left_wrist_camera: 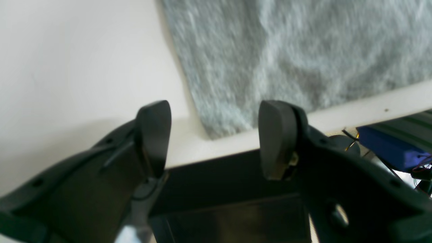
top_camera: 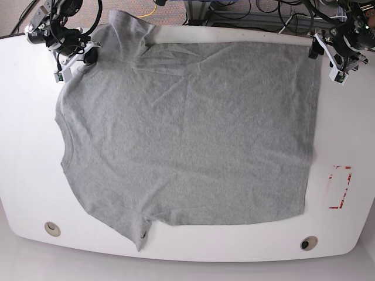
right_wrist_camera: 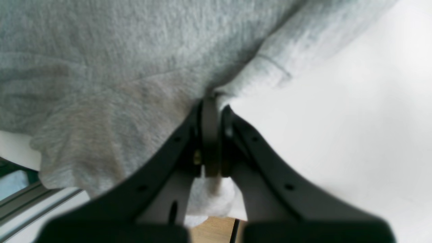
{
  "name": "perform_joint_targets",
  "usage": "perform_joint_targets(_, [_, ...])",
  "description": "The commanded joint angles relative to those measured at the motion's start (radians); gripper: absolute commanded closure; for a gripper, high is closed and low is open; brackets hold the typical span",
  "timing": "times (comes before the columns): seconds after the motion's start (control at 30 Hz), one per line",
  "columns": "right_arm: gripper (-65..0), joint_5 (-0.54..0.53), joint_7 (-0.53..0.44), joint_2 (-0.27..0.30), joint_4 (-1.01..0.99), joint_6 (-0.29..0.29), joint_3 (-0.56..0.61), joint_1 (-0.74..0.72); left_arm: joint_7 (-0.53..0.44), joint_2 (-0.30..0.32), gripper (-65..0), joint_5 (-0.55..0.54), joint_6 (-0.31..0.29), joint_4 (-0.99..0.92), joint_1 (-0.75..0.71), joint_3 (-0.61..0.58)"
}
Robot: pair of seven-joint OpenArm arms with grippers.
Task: Layout the t-shirt on the table in an organized manner, then fold the t-shirt properly
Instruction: 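Hold the shoulder corners and pull them apart to stretch the shirt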
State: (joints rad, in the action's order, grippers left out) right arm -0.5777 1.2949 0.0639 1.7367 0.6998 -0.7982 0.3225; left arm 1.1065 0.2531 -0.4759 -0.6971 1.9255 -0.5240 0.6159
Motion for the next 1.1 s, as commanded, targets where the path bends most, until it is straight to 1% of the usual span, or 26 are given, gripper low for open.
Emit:
perform_joint_targets(0.0, [-0.6,0.025,0.025,0.007,0.01,-0.002,-0.002,0.007,-0.013,0.016,-38.5,0.006,-0.001,-0.007,-0.003,0.02])
perform_joint_targets(0.27, [-0.6,0.025,0.025,0.006,0.01,-0.002,-0.002,0.007,-0.035,0.024,-38.5,-0.002,-0.001,-0.209,0.018,0.071])
perform_joint_targets(0.37, [-0.6,0.025,0.025,0.007,0.01,-0.002,-0.002,0.007,-0.035,0.047,-38.5,-0.004,-0.001,-0.243,0.028,0.066])
perform_joint_targets(0.5, [-0.6,0.025,0.025,0.007,0.01,-0.002,-0.002,0.007,-0.033,0.05,-38.5,-0.004,-0.001,-0.235,0.029,0.049])
perform_joint_targets(0.67, [-0.6,0.025,0.025,0.006,0.01,-0.002,-0.002,0.008,-0.03,0.047,-38.5,-0.007,-0.001,-0.176,0.015,0.029])
perform_joint_targets(0.9, [-0.6,0.025,0.025,0.007,0.01,-0.002,-0.002,0.008,-0.024,0.05,-38.5,-0.091,-0.001,-0.168,-0.003,0.006])
perform_joint_targets(1.07, [-0.6,0.025,0.025,0.007,0.01,-0.002,-0.002,0.008,0.008,0.048,-38.5,-0.096,-0.001,-0.171,-0.002,0.009])
